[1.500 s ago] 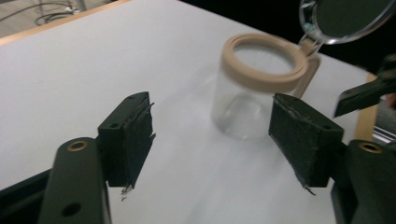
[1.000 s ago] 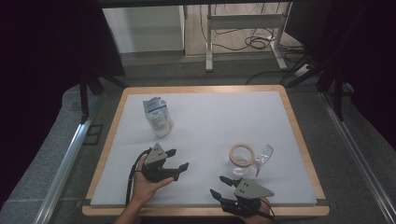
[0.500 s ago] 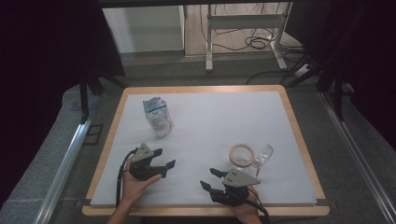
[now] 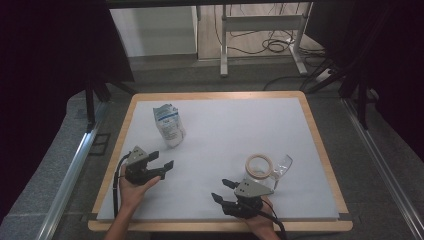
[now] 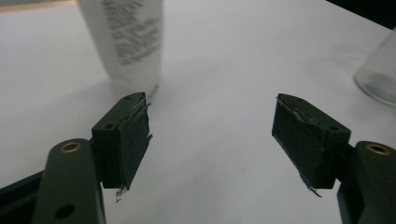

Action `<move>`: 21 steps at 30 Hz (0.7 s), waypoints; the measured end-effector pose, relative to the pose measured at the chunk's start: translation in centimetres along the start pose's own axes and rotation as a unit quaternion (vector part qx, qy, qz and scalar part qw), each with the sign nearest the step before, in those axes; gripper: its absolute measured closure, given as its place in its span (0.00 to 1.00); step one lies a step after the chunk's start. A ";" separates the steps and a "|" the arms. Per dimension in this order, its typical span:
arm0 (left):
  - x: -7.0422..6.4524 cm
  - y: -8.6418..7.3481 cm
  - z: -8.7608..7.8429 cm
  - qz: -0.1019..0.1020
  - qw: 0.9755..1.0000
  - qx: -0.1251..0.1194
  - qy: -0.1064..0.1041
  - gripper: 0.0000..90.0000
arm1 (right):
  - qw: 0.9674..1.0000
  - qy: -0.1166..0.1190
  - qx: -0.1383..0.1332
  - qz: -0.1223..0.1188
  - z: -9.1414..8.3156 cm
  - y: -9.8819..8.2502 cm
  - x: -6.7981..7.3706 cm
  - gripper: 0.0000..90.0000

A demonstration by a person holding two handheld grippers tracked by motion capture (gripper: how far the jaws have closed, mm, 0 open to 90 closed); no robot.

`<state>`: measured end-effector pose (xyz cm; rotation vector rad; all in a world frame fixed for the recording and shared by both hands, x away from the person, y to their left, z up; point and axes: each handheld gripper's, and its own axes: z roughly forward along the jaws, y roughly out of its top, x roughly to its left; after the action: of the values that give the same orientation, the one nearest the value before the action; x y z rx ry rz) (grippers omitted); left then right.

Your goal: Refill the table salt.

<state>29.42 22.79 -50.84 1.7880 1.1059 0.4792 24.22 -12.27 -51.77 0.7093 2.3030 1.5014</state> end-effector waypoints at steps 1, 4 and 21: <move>0.3 0.2 0.0 -0.001 1.000 -0.002 0.005 0.32 | 1.000 0.000 0.000 0.000 0.0 0.0 0.0 0.48; 1.3 1.1 0.0 -0.003 1.000 -0.011 0.021 0.32 | 1.000 -0.002 0.000 -0.001 -0.1 0.0 0.0 0.48; 4.9 7.7 2.8 -0.007 0.999 -0.036 0.036 0.40 | 1.000 -0.002 0.004 -0.009 -0.1 -0.1 0.4 0.47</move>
<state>37.59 24.35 -46.16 1.7111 1.1359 0.5706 23.87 -12.16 -51.83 0.6900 2.3088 1.4817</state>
